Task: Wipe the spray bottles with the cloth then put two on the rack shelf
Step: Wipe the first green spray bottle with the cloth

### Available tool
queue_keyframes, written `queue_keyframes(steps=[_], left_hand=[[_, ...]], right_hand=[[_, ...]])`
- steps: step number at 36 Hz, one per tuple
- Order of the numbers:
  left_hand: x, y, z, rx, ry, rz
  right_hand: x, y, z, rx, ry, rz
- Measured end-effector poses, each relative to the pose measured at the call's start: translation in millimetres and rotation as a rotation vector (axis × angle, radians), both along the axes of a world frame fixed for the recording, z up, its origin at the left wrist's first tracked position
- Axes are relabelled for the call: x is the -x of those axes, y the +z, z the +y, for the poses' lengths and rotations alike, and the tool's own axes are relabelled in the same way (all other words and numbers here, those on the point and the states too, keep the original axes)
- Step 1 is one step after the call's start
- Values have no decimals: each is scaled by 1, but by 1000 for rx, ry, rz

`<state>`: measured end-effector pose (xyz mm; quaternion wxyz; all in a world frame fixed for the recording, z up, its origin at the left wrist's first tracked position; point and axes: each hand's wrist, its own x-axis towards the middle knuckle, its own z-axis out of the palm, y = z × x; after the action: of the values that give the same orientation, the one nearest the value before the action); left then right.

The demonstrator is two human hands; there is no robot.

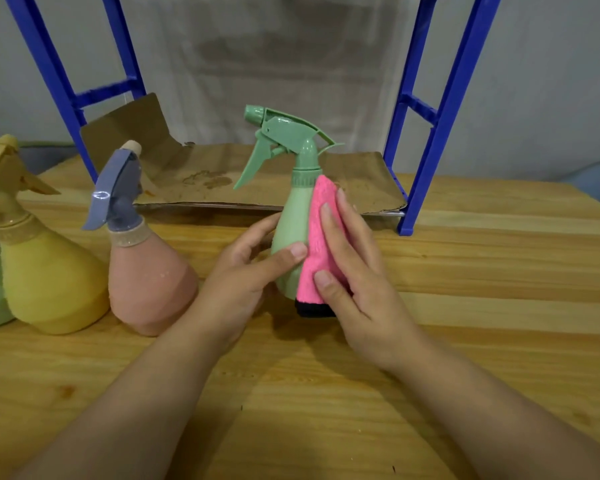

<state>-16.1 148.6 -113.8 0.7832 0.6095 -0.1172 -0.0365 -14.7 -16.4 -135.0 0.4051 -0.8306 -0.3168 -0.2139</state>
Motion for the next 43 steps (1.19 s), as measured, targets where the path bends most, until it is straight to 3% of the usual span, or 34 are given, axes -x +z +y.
queue_keyframes(steps=[5,10,13,23,28,34,38,43], left_hand=[[3,4,-1,-1,1,21],[12,9,-2,-7,-37,1],[13,9,-5,-20,-22,-9],[15,11,-5,-80,-8,-1],[15,10,-3,12,-5,35],[15,12,-2,118,-22,86],[13,9,-6,65,-28,62],[11,8,-9,10,-81,5]], right_hand=[[0,7,-2,-60,45,-2],[0,13,-6,-402,214,254],[3,12,-2,-453,204,298],[7,10,6,-261,72,174],[5,12,-1,-147,81,59],[4,12,-10,-150,190,103],[3,9,-6,-138,124,85],[5,11,-5,48,69,-62]])
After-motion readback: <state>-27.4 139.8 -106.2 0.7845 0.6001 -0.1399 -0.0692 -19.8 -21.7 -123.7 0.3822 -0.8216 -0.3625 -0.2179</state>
